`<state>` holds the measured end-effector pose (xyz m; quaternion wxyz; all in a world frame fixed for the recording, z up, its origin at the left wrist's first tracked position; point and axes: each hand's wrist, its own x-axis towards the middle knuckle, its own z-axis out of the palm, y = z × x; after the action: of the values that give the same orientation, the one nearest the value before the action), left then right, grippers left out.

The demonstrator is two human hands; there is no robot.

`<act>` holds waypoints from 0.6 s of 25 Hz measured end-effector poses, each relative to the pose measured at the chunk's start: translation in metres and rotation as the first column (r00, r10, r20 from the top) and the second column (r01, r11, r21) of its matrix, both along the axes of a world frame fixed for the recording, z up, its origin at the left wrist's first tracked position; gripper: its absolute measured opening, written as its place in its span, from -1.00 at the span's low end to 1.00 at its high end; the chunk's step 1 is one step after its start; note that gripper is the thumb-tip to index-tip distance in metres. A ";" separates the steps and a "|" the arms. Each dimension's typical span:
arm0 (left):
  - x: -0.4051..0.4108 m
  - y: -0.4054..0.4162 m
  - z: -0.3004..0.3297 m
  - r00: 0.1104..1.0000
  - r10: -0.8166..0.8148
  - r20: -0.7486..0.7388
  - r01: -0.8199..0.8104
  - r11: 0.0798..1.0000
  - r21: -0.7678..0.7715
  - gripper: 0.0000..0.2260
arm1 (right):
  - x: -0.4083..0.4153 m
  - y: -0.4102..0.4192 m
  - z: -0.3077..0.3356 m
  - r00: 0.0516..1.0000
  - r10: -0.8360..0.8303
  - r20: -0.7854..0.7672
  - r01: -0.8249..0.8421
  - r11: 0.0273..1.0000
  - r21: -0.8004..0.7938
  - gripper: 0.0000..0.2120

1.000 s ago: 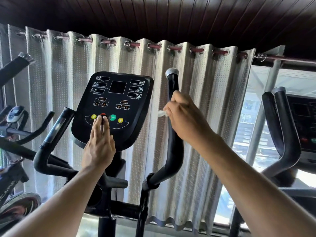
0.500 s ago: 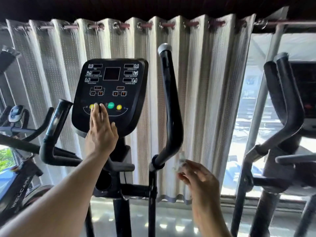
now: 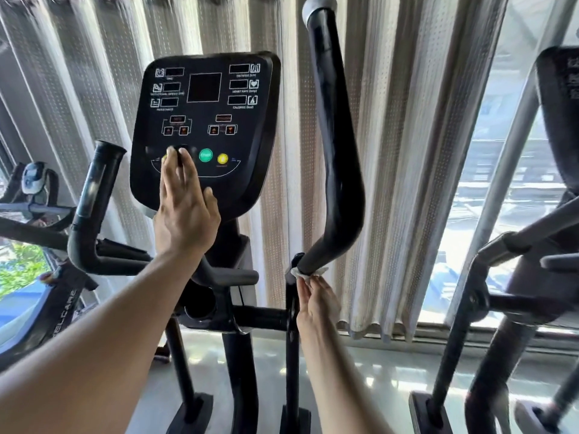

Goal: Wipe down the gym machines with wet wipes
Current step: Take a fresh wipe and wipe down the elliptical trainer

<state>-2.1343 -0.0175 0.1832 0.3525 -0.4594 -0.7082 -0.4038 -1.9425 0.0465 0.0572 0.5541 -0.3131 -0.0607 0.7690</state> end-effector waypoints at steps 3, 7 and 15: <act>-0.003 0.000 -0.001 1.000 0.003 -0.013 -0.003 1.000 0.008 -0.39 | 0.004 -0.001 0.006 0.995 0.035 -0.091 -0.038 0.999 -0.035 -0.71; -0.001 -0.001 0.000 1.000 -0.004 -0.016 0.004 1.000 0.010 -0.38 | 0.031 -0.037 0.042 0.965 0.042 -0.261 -0.055 0.997 -0.044 -0.84; 0.000 0.000 0.000 1.000 0.004 -0.024 -0.004 1.000 0.014 -0.36 | 0.087 -0.100 0.103 0.975 0.075 -0.209 -0.038 0.983 0.177 -0.87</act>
<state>-2.1344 -0.0178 0.1832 0.3649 -0.4602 -0.7021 -0.4026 -1.8550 -0.0535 0.1602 0.5601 -0.1775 -0.0757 0.8056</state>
